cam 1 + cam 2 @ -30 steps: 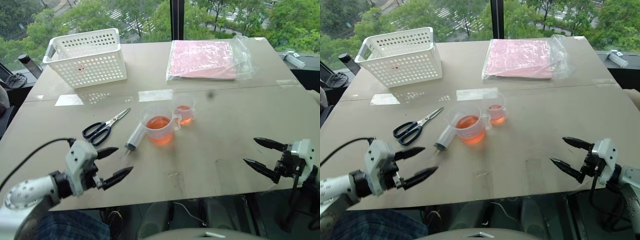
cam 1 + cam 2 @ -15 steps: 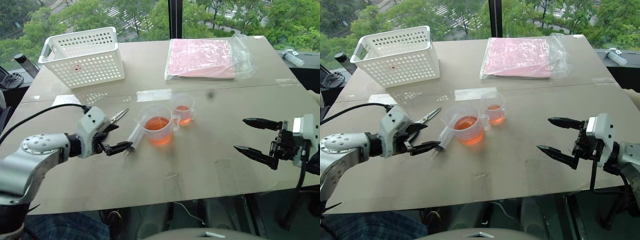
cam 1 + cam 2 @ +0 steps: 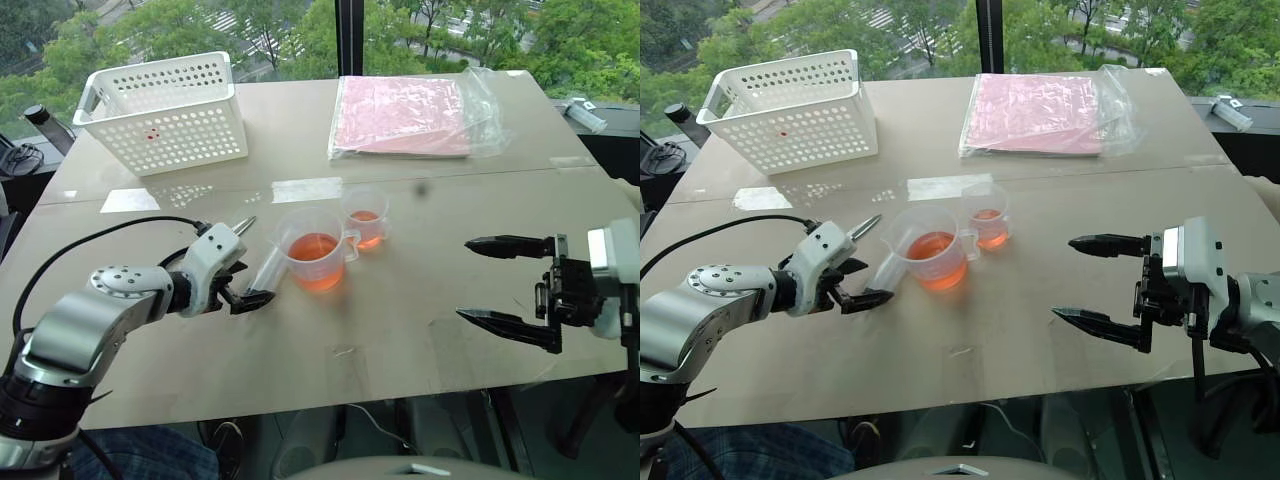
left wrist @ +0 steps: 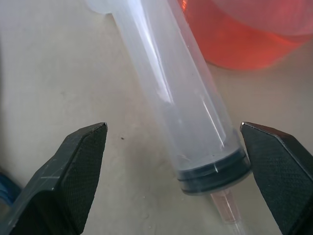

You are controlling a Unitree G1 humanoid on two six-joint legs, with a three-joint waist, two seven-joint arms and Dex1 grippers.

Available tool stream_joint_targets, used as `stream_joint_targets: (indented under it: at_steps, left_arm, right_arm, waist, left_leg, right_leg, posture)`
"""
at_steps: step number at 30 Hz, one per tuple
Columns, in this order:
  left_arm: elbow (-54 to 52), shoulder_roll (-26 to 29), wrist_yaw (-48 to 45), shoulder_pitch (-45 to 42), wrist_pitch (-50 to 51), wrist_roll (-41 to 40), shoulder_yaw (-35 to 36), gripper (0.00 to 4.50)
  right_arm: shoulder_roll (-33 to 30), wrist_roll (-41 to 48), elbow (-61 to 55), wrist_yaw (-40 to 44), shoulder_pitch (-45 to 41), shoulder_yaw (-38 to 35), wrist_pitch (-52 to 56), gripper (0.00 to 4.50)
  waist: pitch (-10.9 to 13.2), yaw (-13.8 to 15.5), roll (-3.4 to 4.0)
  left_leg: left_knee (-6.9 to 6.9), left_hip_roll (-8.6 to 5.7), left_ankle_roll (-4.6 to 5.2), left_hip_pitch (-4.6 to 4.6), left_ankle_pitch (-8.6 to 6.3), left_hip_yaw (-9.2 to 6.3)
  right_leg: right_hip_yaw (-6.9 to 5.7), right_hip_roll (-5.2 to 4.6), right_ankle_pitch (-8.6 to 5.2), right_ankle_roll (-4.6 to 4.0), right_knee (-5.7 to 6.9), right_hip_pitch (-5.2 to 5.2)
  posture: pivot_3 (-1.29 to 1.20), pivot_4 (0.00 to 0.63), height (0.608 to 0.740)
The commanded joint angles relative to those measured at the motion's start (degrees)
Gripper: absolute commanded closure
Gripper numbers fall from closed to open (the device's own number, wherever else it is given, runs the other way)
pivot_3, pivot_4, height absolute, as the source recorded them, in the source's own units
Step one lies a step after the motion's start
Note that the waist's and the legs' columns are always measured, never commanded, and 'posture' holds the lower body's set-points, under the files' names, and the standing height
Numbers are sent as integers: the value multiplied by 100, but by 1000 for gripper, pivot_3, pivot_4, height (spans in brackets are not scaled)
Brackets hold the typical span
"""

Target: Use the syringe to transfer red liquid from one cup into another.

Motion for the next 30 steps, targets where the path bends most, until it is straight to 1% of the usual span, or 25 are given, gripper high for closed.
stream_joint_targets:
  at_steps: [1,2,8,9,10,14,15,18,23,27,29,30]
  left_arm:
    - [-88,61,291,-167,611,125,-62,74]
    - [-58,-6,370,-263,824,98,-74,74]
    - [-174,-143,460,-574,1255,60,-288,74]
    - [-191,-152,455,-597,1274,63,-306,562]
    - [-185,-188,491,-605,1347,57,-291,857]
    - [-168,-179,586,-493,1440,96,-225,2751]
    - [-185,-151,605,-439,1445,112,-180,2914]
    - [-321,-182,677,-286,1662,24,127,2912]
    - [-1359,-210,862,614,2620,-171,1175,2912]
    - [-1911,-502,1129,1326,3036,-11,1875,2912]
    - [-2118,-679,1311,1845,2881,218,2233,2912]
    - [-2217,-865,1440,2046,2881,321,2451,2912]
  right_arm:
    - [-11,87,-100,-25,-34,-130,-33,0]
    - [-5,69,-79,-22,-62,-101,-47,0]
    - [42,-20,0,8,-162,24,-100,0]
    - [58,-30,12,7,-184,42,-110,0]
    - [70,-42,21,7,-207,62,-116,0]
    - [91,-61,40,35,-224,70,-121,0]
    - [94,-59,40,42,-219,63,-120,0]
    - [92,-39,45,65,-205,30,-116,0]
    - [80,-42,90,128,-167,-3,-118,0]
    - [67,-60,174,232,-239,96,-121,0]
    - [40,-68,257,339,-324,151,-136,0]
    - [19,-66,311,401,-384,181,-133,0]
  waist:
    - [0,2,0]
    - [-1,6,-1]
    - [-1,6,-1]
    - [-1,5,-1]
    - [-1,3,-1]
    - [-1,2,-1]
    - [-1,-2,-1]
    - [-1,-23,-1]
    - [0,-123,-2]
    - [0,-125,-1]
    - [-1,-126,-2]
    - [-2,-133,-3]
  left_leg:
    - [0,0,0,0,0,0]
    - [0,1,1,0,0,-1]
    - [2,1,-2,3,2,0]
    - [3,0,-3,3,2,0]
    - [3,0,-4,3,2,0]
    - [3,0,-10,3,6,4]
    - [3,0,-10,3,6,4]
    - [2,0,-11,3,6,5]
    - [-1,2,-10,2,6,8]
    - [-1,2,-8,2,4,8]
    - [-1,3,-3,3,1,6]
    - [-1,3,-2,6,1,7]
  right_leg:
    - [0,1,0,0,2,0]
    - [-2,2,0,0,3,-1]
    - [-3,3,0,0,7,0]
    - [-4,3,0,0,7,0]
    - [-4,3,0,0,7,0]
    - [0,1,0,0,5,0]
    - [1,1,0,0,4,0]
    - [4,1,0,0,4,-1]
    - [8,1,0,0,3,-4]
    - [7,1,0,0,5,-4]
    - [4,2,0,0,6,-3]
    - [6,1,0,0,7,-2]
  posture:
    - [0,150,740]
    - [0,150,740]
    - [0,150,740]
    - [0,150,740]
    - [0,150,740]
    - [0,150,740]
    - [0,150,740]
    - [0,150,740]
    - [0,150,740]
    - [0,150,740]
    - [0,150,740]
    - [0,150,740]
